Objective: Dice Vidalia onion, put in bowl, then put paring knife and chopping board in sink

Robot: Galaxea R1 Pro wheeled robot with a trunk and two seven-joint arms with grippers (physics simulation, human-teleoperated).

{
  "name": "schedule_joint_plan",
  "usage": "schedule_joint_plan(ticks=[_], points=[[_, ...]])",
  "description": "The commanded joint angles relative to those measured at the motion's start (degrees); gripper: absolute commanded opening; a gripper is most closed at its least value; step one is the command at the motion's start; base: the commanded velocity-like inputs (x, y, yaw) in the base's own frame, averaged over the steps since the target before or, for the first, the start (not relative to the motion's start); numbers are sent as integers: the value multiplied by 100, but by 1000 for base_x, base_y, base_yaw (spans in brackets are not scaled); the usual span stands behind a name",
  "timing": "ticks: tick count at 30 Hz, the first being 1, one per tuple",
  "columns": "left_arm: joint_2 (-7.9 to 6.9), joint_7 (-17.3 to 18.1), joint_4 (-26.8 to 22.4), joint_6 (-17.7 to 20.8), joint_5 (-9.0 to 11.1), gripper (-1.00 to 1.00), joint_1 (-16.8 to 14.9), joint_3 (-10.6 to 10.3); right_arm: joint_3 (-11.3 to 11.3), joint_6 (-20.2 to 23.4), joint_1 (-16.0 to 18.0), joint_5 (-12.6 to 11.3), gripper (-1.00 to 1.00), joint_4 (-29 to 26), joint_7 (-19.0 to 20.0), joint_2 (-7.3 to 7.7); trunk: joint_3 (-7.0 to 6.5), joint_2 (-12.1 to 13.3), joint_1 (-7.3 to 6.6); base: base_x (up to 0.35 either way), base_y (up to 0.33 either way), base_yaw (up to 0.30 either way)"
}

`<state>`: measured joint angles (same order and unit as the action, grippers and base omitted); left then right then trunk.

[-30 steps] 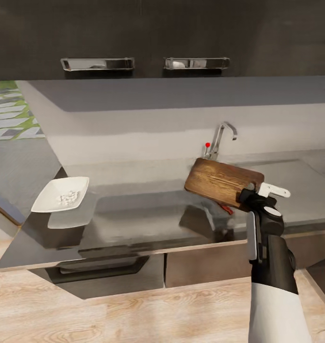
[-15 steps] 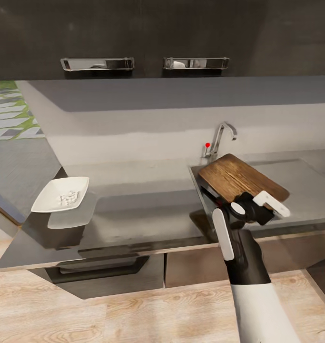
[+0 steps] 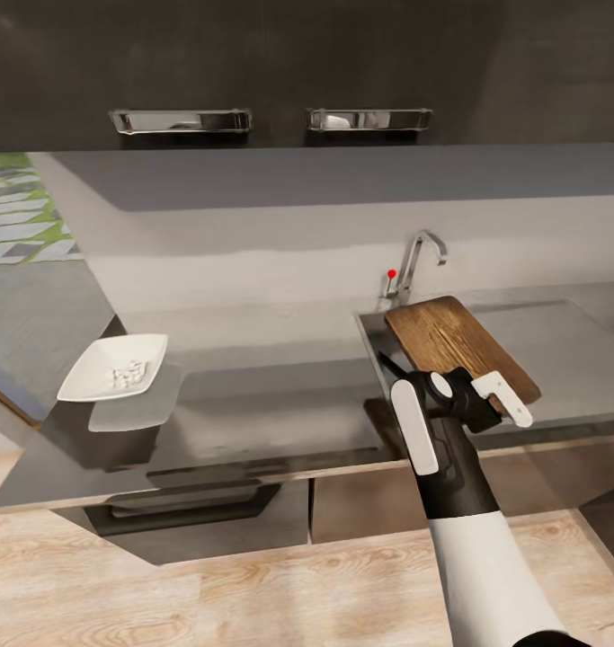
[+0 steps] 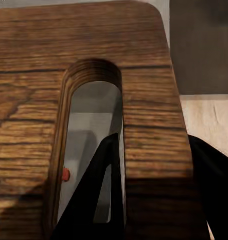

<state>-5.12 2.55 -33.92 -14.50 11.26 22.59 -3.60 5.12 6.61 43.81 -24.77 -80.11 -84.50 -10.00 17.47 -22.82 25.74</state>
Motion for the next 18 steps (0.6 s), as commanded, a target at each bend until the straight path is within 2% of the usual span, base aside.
schedule_joint_plan(ticks=[1, 6, 10, 18], points=[[-7, 9, -10, -9, 61, 100, 3, -26, 4, 46, 5, -32, -100, -5, -30, 0, 9, -10, 5, 112, -124, 0], [-7, 10, -16, -9, 68, 100, 3, -26, 7, 25, 5, -91, -100, -5, -32, 0, 38, -10, 5, 204, -196, 0], [-8, 9, -4, -9, 71, 100, 0, -26, 7, 16, 5, -397, -100, -3, -34, 0, 73, -10, 5, 251, -208, 0], [-14, 13, 0, -9, 86, 100, 4, -26, 20, -282, 5, -458, -100, 144, -63, 0, 145, -10, 5, 44, -25, 0]])
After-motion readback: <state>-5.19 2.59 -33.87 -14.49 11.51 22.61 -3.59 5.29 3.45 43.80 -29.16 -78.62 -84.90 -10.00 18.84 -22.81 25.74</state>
